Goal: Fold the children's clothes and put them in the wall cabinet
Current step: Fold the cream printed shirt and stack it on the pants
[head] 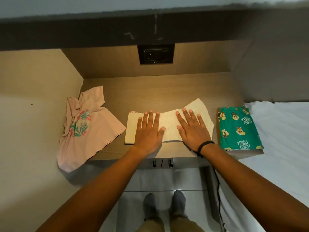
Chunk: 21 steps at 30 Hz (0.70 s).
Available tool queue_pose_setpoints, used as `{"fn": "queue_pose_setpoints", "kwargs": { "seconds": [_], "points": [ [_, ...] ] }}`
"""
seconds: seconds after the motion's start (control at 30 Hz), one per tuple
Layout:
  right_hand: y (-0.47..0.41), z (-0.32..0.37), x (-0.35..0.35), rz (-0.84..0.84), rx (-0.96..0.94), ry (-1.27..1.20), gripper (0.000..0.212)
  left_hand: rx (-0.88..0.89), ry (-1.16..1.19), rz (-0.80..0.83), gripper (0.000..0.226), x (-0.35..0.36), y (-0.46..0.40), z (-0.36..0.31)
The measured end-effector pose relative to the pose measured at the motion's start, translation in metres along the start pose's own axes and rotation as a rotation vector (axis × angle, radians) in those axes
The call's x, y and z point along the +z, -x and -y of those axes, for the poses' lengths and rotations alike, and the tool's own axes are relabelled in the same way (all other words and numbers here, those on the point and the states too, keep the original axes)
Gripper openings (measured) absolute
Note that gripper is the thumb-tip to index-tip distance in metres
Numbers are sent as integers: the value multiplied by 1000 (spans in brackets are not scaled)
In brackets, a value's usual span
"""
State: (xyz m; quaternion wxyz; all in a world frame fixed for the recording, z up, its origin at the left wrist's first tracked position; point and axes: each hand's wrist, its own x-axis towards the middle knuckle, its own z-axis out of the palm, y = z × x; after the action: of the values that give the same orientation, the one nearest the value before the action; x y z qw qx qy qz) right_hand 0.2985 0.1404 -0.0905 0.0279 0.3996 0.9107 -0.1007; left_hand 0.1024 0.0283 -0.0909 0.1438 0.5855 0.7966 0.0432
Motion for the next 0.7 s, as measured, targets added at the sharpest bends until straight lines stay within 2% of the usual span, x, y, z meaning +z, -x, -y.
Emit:
{"fn": "queue_pose_setpoints", "kwargs": {
  "seconds": [0.07, 0.17, 0.27, 0.33, 0.43, 0.53, 0.6, 0.7],
  "points": [
    [-5, -2, -13, 7, -12, -63, 60, 17, 60, -13, 61, -13, -8, 10],
    [-25, -16, -38, -94, -55, -68, 55, 27, 28, -68, 48, -45, -23, 43],
    [-52, -35, -63, 65, -133, 133, 63, 48, -55, 73, 47, -77, -36, 72],
    [-68, -43, -75, 199, -166, 236, 59, 68, -101, 162, 44, -92, -44, 80],
    [-81, -41, -89, 284, -207, 271, 45, 72, -116, 300, 28, -102, -56, 82],
    [-81, -33, -100, 297, -236, 297, 25, 59, -158, 377, 22, -106, -62, 77],
    [-75, -33, -106, 271, -215, 254, 18, 80, -148, 304, 14, -107, -61, 73],
    [-49, -35, -106, 172, -217, 211, 16, 171, -141, 87, 12, -104, -46, 77]
  ]
}}
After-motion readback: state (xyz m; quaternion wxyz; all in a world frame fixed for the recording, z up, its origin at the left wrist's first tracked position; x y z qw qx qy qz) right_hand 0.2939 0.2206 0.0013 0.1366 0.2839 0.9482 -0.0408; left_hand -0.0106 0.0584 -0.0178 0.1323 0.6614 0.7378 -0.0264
